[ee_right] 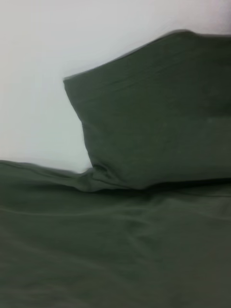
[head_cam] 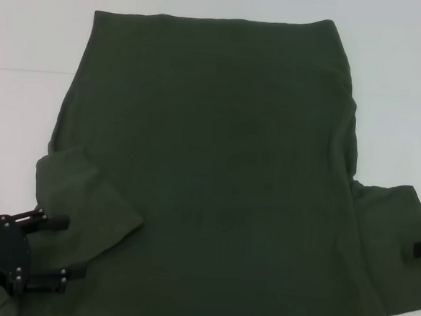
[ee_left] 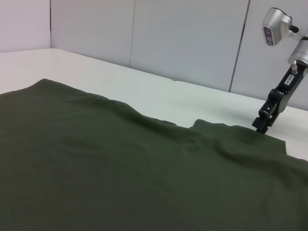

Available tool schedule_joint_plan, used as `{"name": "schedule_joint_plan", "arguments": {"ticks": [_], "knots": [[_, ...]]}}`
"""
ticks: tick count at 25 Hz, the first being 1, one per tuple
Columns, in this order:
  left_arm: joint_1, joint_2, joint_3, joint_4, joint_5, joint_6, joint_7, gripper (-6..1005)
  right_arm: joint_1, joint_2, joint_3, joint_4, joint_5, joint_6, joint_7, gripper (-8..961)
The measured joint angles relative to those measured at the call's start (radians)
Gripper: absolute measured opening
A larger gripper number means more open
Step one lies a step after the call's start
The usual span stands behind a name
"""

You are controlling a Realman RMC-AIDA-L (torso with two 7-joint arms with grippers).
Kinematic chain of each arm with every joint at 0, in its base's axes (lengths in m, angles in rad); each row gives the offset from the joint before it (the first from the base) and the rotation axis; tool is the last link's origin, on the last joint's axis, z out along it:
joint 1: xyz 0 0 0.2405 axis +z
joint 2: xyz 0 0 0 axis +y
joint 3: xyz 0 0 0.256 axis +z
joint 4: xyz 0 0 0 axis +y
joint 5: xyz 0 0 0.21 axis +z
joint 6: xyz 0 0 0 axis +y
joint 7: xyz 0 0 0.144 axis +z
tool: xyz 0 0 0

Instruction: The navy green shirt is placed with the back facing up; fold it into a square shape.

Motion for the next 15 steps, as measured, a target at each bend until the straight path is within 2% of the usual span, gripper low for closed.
{"name": "schedule_joint_plan", "arguments": {"ticks": [15], "knots": [[0.000,-0.001,0.000,0.000,-0.001,-0.007,0.000,888,0.016,0.015,-0.014,0.002,0.001,0.006,-0.001,883]]}}
